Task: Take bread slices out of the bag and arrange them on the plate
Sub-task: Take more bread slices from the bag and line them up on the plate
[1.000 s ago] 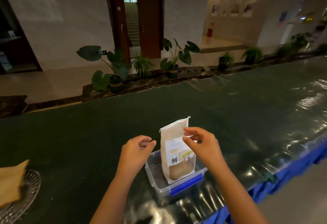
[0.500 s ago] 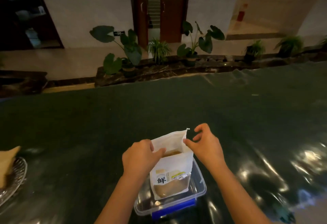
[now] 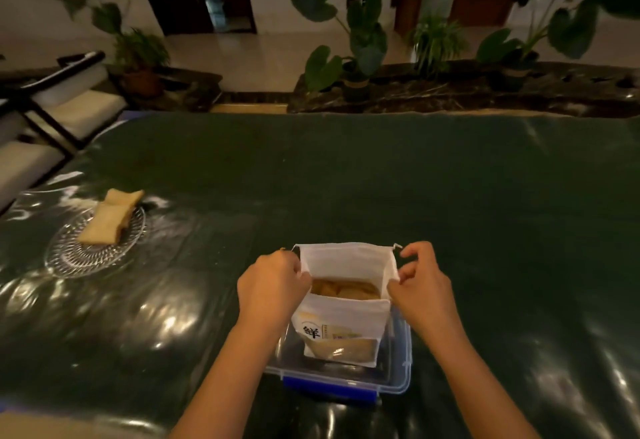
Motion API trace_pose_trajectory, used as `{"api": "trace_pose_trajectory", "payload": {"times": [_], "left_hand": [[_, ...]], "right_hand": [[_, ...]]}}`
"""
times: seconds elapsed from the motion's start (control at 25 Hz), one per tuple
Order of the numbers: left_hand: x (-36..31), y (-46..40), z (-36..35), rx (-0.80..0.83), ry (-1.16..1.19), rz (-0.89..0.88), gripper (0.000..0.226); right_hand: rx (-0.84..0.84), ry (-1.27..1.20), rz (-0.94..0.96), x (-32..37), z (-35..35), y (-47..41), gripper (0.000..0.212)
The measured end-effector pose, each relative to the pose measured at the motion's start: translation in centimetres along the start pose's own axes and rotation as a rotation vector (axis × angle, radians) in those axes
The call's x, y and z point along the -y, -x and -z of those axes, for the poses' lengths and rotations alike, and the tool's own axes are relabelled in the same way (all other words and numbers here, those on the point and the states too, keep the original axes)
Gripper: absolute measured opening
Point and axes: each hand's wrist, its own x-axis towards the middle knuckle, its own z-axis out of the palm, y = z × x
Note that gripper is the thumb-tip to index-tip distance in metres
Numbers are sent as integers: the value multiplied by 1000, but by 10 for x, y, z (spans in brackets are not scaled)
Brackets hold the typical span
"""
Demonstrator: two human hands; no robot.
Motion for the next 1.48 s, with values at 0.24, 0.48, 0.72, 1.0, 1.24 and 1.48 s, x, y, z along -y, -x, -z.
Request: {"api": "trace_pose_trajectory", "payload": {"times": [0.24, 0.48, 0.72, 1.0, 1.24, 1.48], "left_hand": [[18, -4, 13, 93, 90, -6, 22], [23, -1, 15, 162, 178, -88, 17], [27, -5, 12, 140, 232, -131, 14], [23, -5, 11, 129, 235, -186, 27], [23, -4, 10, 186, 290, -123, 25], [22, -5, 9, 182, 304, -146, 26]], "right_hand": [[9, 132, 22, -10, 17, 18, 43], [-26, 295, 215, 23, 17, 18, 37], [386, 345, 256, 69, -14, -4, 27], [742, 942, -60, 47, -96, -63, 40], [615, 916, -132, 17, -103, -71, 34], [621, 861, -37, 18, -95, -61, 19]]}}
